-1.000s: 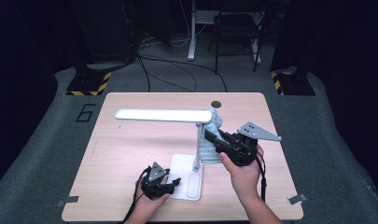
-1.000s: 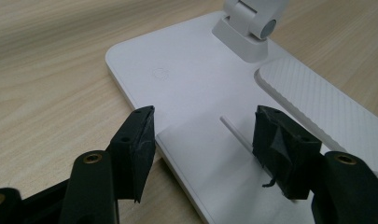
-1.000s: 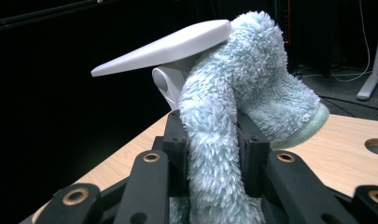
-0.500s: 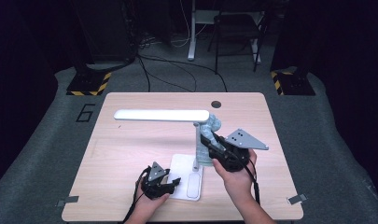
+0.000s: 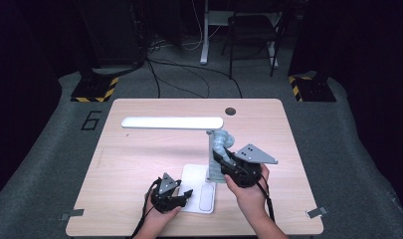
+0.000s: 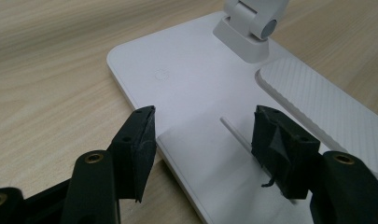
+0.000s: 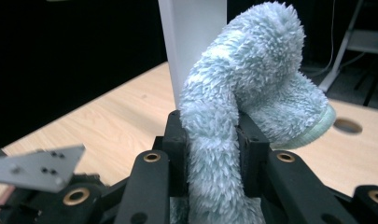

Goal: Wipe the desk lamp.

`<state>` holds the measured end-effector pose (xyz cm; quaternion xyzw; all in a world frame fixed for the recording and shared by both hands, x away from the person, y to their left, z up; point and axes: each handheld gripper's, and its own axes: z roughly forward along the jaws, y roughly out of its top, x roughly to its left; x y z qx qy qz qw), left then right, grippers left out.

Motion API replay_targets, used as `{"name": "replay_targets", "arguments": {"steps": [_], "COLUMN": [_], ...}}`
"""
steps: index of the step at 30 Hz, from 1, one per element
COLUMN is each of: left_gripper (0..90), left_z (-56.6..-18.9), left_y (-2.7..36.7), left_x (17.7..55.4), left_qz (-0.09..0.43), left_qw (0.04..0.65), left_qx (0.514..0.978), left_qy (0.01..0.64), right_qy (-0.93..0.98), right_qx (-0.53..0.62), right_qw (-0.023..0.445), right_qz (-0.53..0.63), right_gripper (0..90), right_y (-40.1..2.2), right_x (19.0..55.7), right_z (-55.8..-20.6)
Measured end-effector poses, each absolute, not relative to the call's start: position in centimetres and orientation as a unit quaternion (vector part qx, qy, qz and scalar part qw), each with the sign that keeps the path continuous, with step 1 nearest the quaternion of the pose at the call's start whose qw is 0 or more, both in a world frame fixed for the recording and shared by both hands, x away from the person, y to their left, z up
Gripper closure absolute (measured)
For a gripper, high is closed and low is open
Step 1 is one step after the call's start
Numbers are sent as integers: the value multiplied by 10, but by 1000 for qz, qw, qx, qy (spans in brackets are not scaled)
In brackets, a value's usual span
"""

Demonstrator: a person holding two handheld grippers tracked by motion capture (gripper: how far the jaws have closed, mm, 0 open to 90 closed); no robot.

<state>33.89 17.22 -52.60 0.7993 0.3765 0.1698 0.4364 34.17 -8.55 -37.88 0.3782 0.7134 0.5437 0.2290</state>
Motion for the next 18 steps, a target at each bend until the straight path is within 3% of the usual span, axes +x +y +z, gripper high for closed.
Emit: {"name": "replay_targets", "arguments": {"steps": [18], "left_gripper": [399], "left_z": [-526], "left_y": [171], "left_x": [339], "left_qz": [172], "left_qw": [436], "left_qx": [798], "left_qy": [379], "right_qy": [721], "right_qx": [418], "right_qw": [172], "right_qz": [525], "right_gripper": [700], "right_y": [-89], "right_x": [345], "right_z": [-446]}}
